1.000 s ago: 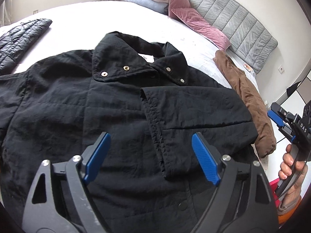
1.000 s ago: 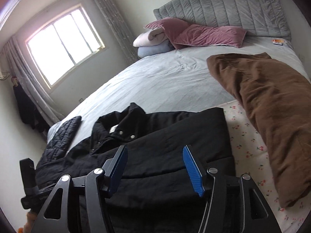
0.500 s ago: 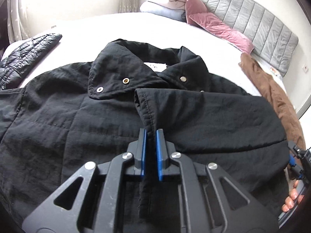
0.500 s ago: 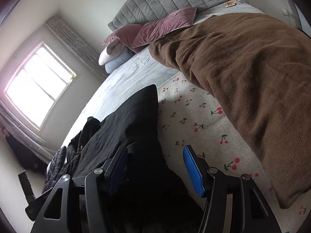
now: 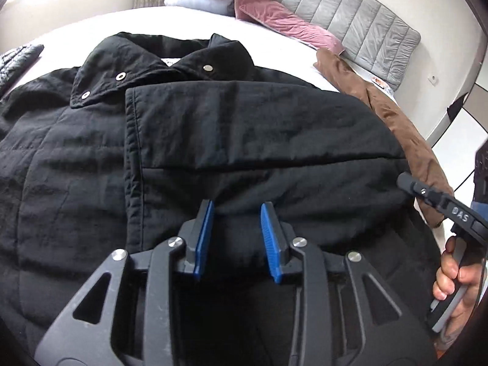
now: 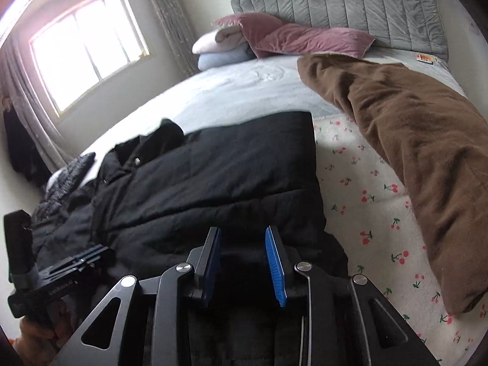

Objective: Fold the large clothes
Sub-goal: 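Grasp the other sleeve with the left gripper and lift it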

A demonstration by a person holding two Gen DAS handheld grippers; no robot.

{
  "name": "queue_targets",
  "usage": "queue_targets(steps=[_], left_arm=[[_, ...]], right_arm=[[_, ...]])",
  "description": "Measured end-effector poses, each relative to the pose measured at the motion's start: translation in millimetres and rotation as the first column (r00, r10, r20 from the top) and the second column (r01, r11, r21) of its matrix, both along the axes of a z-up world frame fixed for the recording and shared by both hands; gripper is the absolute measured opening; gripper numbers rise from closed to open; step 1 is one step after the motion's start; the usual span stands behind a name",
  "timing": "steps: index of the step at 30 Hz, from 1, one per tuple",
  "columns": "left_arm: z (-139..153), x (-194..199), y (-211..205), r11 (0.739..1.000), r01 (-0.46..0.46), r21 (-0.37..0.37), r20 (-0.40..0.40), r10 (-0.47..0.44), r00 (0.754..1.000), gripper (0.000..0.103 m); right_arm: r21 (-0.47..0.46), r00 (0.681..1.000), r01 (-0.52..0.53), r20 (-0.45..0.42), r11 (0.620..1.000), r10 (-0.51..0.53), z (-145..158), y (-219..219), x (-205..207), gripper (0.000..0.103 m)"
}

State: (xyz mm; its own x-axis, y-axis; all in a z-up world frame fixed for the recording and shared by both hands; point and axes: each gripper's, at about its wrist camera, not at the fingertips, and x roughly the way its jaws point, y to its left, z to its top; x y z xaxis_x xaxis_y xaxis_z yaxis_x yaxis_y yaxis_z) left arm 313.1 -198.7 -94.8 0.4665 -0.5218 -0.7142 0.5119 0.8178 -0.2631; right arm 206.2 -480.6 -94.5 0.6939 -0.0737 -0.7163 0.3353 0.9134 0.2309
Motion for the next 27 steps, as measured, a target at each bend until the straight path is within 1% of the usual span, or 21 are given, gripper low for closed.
queue_targets(steps=[1,3,4,5,6,7,8,9,10,11,13,16,18,19,21,22,24,27], left_arm=[[1.8,-0.3,2.2,1.000,0.000,-0.013,-0.006,0.000,1.000,0.035],[5.5,0.5,8.2,0.999,0.003,-0.042,-0.029,-0.004,1.000,0.038],[8.5,-2.4,12.1,0.999,-0.004,-0.046,-0.039,0.002,0.999,0.042],[11.6,-5.0,14.0,0.999,-0.012,-0.041,-0.049,0.010,0.999,0.052],[17.2,-8.5,18.5,0.999,-0.025,-0.027,-0.055,0.023,0.998,0.059],[22.6,-11.7,22.7,0.999,-0.037,-0.018,-0.055,0.036,0.998,0.071],[28.8,-17.1,28.5,0.999,-0.049,-0.008,-0.052,0.049,0.997,0.076],[35.1,-21.7,36.6,0.998,-0.059,0.004,-0.051,0.059,0.997,0.078],[40.5,-26.2,46.0,0.997,-0.073,0.024,-0.052,0.074,0.996,0.082],[46.0,-29.1,56.5,0.995,-0.091,0.048,-0.056,0.093,0.994,0.083],[56.6,-32.7,82.1,0.988,-0.132,0.084,-0.055,0.136,0.989,0.083],[70.6,-34.7,133.2,0.964,-0.237,0.123,-0.037,0.243,0.969,0.087],[78.8,-34.1,175.7,0.938,-0.316,0.142,-0.016,0.322,0.947,0.089],[80.3,-34.8,196.6,0.925,-0.353,0.139,-0.010,0.358,0.934,0.090],[84.2,-34.0,244.6,0.893,-0.435,0.113,-0.022,0.440,0.898,0.090],[84.2,-33.5,267.1,0.876,-0.472,0.099,-0.036,0.477,0.878,0.090],[83.7,-33.7,312.9,0.830,-0.553,0.077,-0.058,0.558,0.828,0.090],[79.2,-34.9,369.2,0.765,-0.643,0.045,-0.060,0.644,0.762,0.090]], right_arm=[[0.003,0.999,0.000,-0.049,1.000,0.000,-12.9,-0.5,5.0,0.028],[-0.006,1.000,0.009,-0.025,1.000,-0.009,-15.8,0.9,1.9,0.028],[-0.012,1.000,0.012,-0.023,1.000,-0.012,-12.1,2.1,0.7,0.030],[-0.008,1.000,0.016,-0.011,1.000,-0.016,-6.9,3.0,-2.3,0.031],[0.001,1.000,0.020,-0.005,1.000,-0.020,-2.4,3.7,-5.2,0.033],[0.010,1.000,0.019,-0.009,1.000,-0.019,2.0,4.8,-7.7,0.039],[0.019,1.000,0.017,-0.015,1.000,-0.017,6.8,6.2,-9.4,0.044],[0.028,1.000,0.023,-0.021,0.999,-0.022,12.1,7.7,-11.8,0.052],[0.033,0.999,0.029,-0.025,0.999,-0.028,17.8,9.8,-14.1,0.056],[0.034,0.999,0.030,-0.028,0.999,-0.029,23.7,13.4,-16.2,0.058],[0.022,0.999,0.034,-0.043,0.999,-0.033,35.5,24.0,-19.8,0.064],[0.017,0.999,0.005,-0.053,1.000,-0.004,49.4,46.4,-26.2,0.072],[0.011,0.998,-0.020,-0.052,1.000,0.021,58.1,62.4,-29.7,0.074],[0.005,0.998,-0.030,-0.051,1.000,0.030,62.2,69.8,-30.6,0.075],[0.001,0.998,-0.045,-0.048,0.999,0.045,68.4,83.1,-33.7,0.077],[0.003,0.998,-0.047,-0.047,0.999,0.047,71.0,88.0,-34.9,0.078],[0.006,0.998,-0.047,-0.046,0.999,0.047,75.2,96.8,-36.5,0.078],[-0.014,0.997,-0.060,-0.049,0.998,0.059,78.6,108.8,-36.2,0.079]])
